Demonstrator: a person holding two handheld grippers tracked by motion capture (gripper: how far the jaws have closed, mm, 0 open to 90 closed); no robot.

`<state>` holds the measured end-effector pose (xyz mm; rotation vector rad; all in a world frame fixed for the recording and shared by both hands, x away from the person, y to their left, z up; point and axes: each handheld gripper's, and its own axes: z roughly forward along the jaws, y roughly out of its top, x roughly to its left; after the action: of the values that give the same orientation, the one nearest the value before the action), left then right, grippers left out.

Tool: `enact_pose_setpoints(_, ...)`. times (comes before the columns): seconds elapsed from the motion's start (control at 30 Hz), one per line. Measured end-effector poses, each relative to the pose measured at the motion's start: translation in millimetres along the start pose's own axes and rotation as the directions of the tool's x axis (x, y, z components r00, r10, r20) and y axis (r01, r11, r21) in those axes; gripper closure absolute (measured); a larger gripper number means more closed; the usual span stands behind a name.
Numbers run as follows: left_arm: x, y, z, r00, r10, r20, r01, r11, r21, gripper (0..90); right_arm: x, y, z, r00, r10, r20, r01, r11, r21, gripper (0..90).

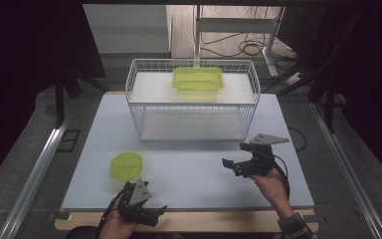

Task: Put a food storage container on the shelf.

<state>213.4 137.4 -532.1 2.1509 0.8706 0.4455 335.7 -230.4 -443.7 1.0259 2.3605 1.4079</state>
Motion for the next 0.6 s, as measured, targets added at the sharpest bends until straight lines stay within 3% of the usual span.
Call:
enact_pose_setpoints(0.27,-1.6,0.2,2.2,1.0000,0.008,-0.001,-0.008,0.9999,0.011,2.4,3.9,-28.7,-1.9,0.9999,0.005,0.016,-0.005,0.999,0.033,2.5)
enact_pose_setpoints(0.47,-2.2,0.3,2.9,1.0000,0.008,-0.001,-0.008,0.9999,0.009,2.4,5.1,-49.5,1.0,0.9966,-0.043,0.070,0.036,0.995,0.094,2.5)
enact_pose_setpoints(0.6,-2.5,0.5,3.2,0.9999,0.013,-0.001,-0.013,0.9998,0.013,2.3,2.3,-61.9,1.5,0.9964,-0.022,0.082,0.012,0.992,0.128,2.5)
